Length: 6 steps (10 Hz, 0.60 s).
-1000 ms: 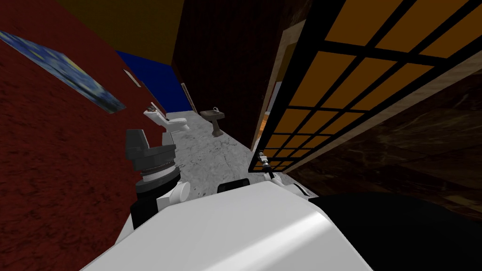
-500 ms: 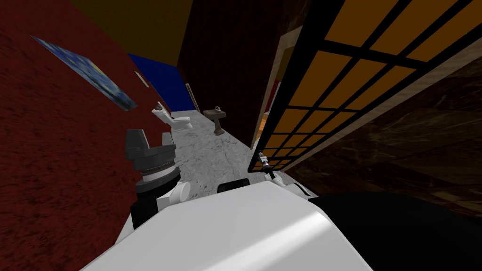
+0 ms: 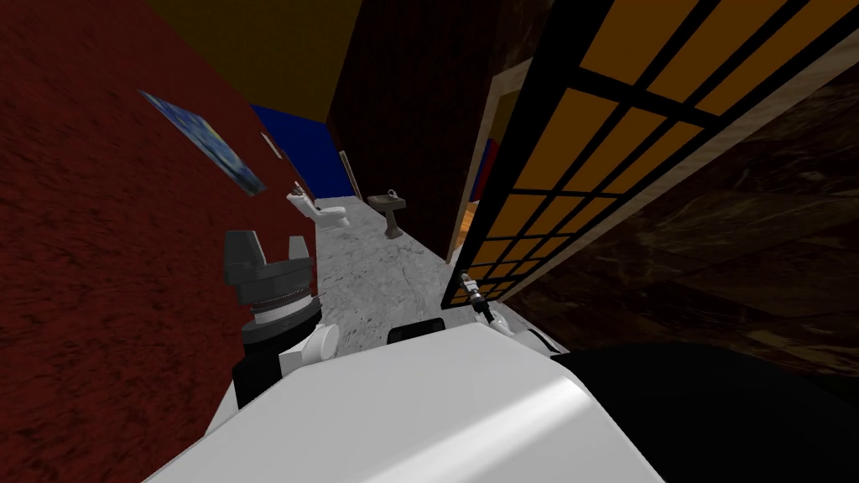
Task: Pull the door open
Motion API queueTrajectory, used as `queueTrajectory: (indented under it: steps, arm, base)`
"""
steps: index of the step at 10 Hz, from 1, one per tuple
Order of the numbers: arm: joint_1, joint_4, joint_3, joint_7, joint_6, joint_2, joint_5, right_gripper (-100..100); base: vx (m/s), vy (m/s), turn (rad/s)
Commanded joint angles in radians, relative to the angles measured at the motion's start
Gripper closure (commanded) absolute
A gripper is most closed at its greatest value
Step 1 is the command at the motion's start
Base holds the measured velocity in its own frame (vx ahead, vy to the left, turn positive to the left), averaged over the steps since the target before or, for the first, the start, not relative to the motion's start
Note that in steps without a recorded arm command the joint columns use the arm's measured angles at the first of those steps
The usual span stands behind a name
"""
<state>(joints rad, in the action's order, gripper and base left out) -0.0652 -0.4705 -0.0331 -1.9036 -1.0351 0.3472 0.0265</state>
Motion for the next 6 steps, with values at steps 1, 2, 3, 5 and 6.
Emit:
queueTrajectory:
  steps: [1,2,3,5,6]
  arm:
    - [0.008,-0.002,-0.012,-0.017,-0.018,0.008,-0.012,100]
    - [0.013,-0.004,-0.019,-0.027,-0.025,0.014,-0.018,100]
    - [0.013,-0.013,-0.015,-0.019,-0.011,0.010,-0.014,100]
    - [0.032,-0.008,-0.026,-0.039,-0.042,0.024,-0.028,100]
    - [0.041,-0.007,-0.031,-0.048,-0.058,0.031,-0.034,100]
  base:
    - [-0.207,-0.052,0.058]
    - [-0.180,-0.054,0.048]
    - [-0.074,-0.027,0.021]
    - [-0.150,-0.071,0.141]
    - [-0.200,-0.061,0.095]
